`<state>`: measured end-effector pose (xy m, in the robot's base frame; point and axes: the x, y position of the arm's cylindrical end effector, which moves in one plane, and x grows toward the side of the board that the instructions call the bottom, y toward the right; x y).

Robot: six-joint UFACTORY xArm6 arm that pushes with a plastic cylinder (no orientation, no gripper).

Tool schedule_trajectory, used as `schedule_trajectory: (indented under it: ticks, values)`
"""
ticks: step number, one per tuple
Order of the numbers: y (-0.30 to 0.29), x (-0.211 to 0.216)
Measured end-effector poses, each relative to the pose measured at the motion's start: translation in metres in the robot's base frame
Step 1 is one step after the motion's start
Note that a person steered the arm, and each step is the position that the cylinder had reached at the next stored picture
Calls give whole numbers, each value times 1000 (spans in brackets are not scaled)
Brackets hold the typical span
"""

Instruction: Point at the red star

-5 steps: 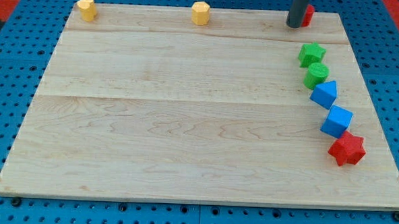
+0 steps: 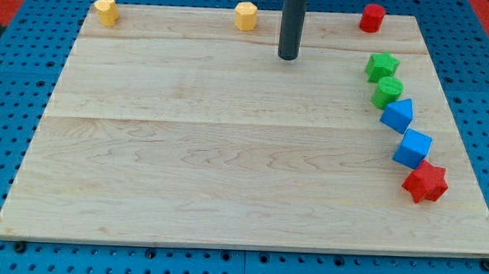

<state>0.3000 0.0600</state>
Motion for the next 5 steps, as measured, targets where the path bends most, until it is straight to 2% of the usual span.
schedule_trajectory:
  ticks: [1, 2, 3, 4, 5]
  values:
    - [6, -7]
    - [64, -31]
    - [147, -26]
    - [207, 16]
    - [232, 84]
